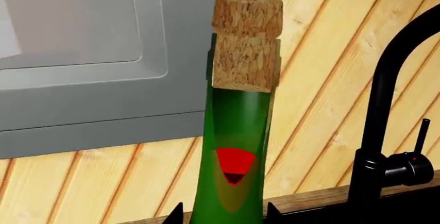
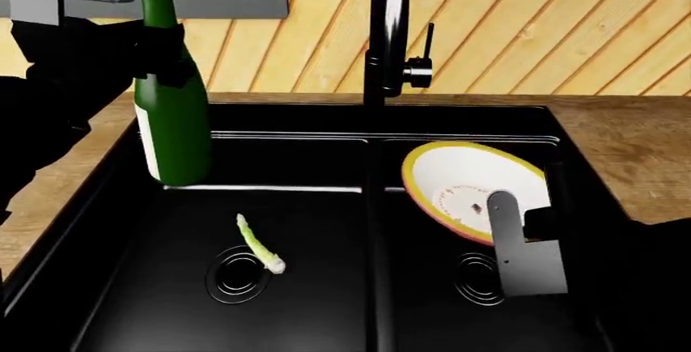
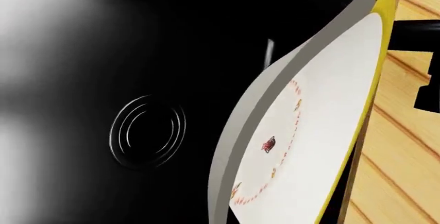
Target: Pick the bowl and bottle and place them in the sink. Then turn on the water.
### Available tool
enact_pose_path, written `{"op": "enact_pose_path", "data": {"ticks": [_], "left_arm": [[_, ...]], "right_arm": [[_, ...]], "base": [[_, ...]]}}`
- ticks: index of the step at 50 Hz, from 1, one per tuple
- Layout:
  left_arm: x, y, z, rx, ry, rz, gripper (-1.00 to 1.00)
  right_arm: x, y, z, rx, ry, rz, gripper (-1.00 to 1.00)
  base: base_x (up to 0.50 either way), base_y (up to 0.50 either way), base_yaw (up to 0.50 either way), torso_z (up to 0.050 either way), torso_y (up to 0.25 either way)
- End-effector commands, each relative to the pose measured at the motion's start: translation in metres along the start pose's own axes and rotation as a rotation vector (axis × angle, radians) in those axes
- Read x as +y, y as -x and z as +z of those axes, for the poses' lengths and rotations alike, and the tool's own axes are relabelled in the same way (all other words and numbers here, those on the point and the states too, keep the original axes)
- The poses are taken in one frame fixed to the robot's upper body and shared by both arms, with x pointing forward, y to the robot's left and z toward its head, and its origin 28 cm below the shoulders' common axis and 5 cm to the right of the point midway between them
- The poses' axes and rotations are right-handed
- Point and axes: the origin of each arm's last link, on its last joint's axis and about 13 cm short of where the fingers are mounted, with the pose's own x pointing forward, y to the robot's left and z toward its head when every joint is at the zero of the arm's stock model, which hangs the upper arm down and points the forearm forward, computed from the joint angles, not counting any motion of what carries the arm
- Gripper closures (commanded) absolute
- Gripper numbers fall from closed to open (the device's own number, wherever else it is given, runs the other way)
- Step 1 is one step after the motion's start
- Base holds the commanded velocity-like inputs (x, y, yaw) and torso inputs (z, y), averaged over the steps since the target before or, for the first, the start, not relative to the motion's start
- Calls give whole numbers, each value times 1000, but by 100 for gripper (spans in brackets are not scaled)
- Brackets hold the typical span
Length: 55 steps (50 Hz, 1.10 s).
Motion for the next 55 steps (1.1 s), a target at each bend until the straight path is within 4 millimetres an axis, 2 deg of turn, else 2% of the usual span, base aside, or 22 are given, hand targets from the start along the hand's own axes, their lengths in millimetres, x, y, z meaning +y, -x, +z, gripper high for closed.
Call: {"op": "enact_pose_path", "data": {"ticks": [1, 2, 14, 34, 55], "left_arm": [[0, 0, 5, -42, 3, -7, 100], [0, 2, 3, -35, 7, -14, 100], [0, 3, 6, -40, 7, -23, 100], [0, 2, 2, -36, 13, -26, 100], [2, 1, 1, -28, 12, -25, 100]], "right_arm": [[-3, 6, 1, 8, 19, -38, 100], [-4, 1, 0, 8, 0, -17, 100], [-1, 2, 0, 16, 10, -16, 100], [-12, -24, -6, 38, -12, 71, 100], [-7, -54, -6, 46, -5, 179, 100]], "base": [[0, 0, 0, 0, 0], [0, 0, 0, 0, 0], [0, 0, 0, 0, 1], [0, 0, 0, 0, 1], [0, 0, 0, 1, 1]]}}
